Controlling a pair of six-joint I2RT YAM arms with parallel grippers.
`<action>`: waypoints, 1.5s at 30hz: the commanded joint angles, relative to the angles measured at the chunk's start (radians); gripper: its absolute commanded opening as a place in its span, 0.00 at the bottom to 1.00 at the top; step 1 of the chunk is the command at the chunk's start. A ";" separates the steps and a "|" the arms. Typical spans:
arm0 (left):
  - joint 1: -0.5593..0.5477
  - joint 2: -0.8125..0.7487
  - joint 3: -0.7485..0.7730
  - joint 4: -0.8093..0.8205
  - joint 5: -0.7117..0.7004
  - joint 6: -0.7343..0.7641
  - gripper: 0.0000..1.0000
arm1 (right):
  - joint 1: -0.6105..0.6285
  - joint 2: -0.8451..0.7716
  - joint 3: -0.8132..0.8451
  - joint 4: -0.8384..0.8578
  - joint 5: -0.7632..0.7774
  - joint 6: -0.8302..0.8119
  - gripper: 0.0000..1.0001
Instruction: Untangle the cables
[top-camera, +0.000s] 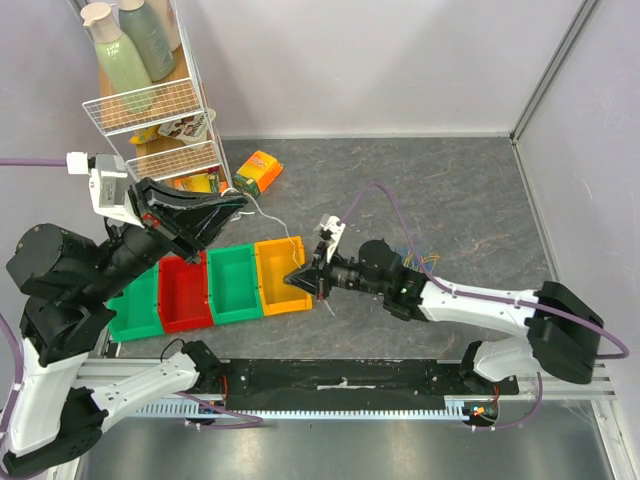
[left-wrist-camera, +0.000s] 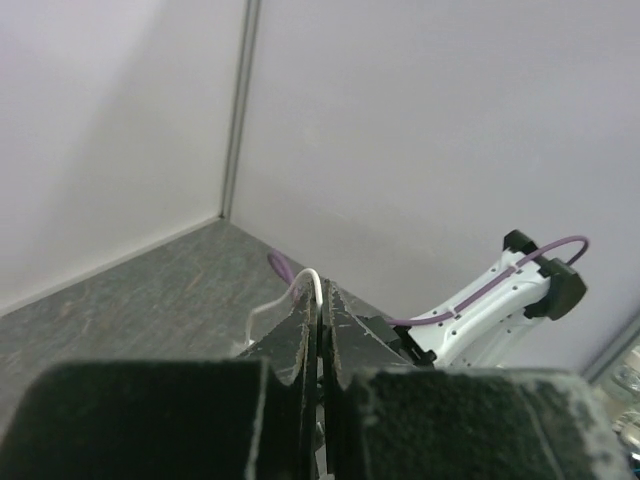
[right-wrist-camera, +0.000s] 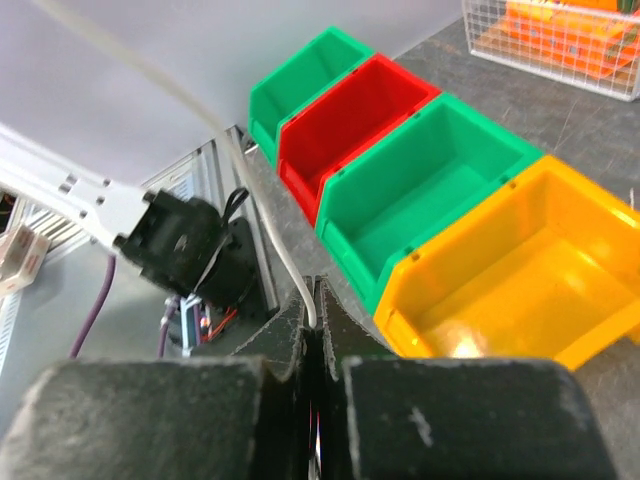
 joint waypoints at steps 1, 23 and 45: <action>0.001 0.004 -0.013 -0.063 -0.100 0.102 0.02 | 0.004 0.110 0.182 0.026 0.041 -0.048 0.00; 0.003 -0.007 -0.509 0.032 -0.498 0.232 0.02 | -0.093 0.627 0.259 0.380 -0.006 0.127 0.00; 0.043 0.073 -0.614 -0.057 -0.485 0.076 0.02 | -0.087 0.072 0.048 -0.282 0.180 -0.054 0.70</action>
